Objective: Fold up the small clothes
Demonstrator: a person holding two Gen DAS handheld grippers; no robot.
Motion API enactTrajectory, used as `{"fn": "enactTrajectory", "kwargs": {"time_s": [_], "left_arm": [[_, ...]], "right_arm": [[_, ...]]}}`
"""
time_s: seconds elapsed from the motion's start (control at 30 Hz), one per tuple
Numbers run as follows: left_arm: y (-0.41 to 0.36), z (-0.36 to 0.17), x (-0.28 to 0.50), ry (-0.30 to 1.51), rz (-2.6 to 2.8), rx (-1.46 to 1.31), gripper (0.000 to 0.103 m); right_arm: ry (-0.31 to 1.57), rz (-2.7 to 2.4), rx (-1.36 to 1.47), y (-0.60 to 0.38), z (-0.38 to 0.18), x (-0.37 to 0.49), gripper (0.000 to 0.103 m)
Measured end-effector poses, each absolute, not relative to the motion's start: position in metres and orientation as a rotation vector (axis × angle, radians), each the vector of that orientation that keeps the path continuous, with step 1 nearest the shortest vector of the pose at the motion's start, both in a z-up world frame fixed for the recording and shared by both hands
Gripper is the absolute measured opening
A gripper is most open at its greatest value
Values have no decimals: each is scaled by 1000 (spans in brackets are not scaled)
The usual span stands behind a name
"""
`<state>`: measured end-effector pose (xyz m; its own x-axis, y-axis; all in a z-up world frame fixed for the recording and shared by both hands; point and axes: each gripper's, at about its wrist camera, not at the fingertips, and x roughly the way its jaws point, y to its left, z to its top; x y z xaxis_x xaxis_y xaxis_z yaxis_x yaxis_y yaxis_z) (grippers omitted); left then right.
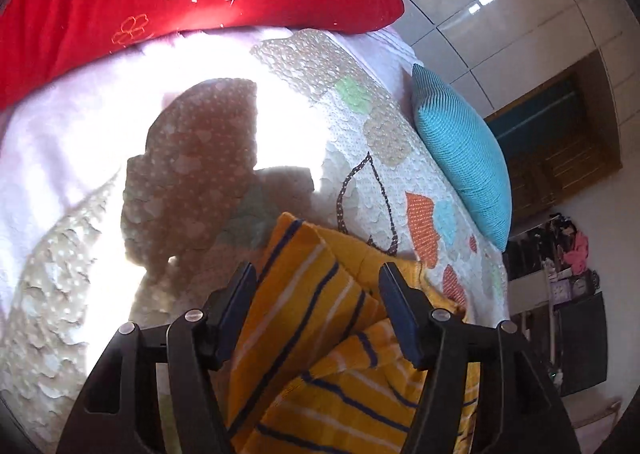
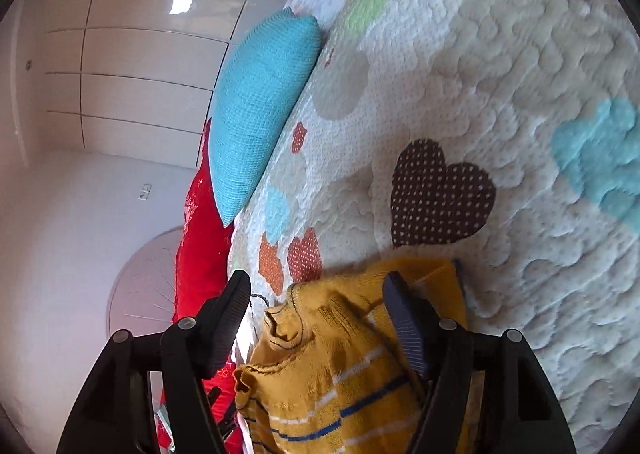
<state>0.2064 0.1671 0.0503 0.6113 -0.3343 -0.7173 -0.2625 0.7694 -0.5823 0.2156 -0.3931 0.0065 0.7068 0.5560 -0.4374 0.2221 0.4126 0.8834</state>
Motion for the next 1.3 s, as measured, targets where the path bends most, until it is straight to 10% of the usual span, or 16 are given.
{"fn": "enactTrajectory", "kwargs": {"time_s": [0.53,0.73,1.3], "left_arm": [[101,44,79,912,62,-217,72],[113,14,65,885,105,-252,72],[120,11,62,846,27,-336,80]], "right_arm": [[891,402,603,-296,77,128,74],[987,514,334,-174,66,145,41],[1089,350,-97,24,21,297,42]]}}
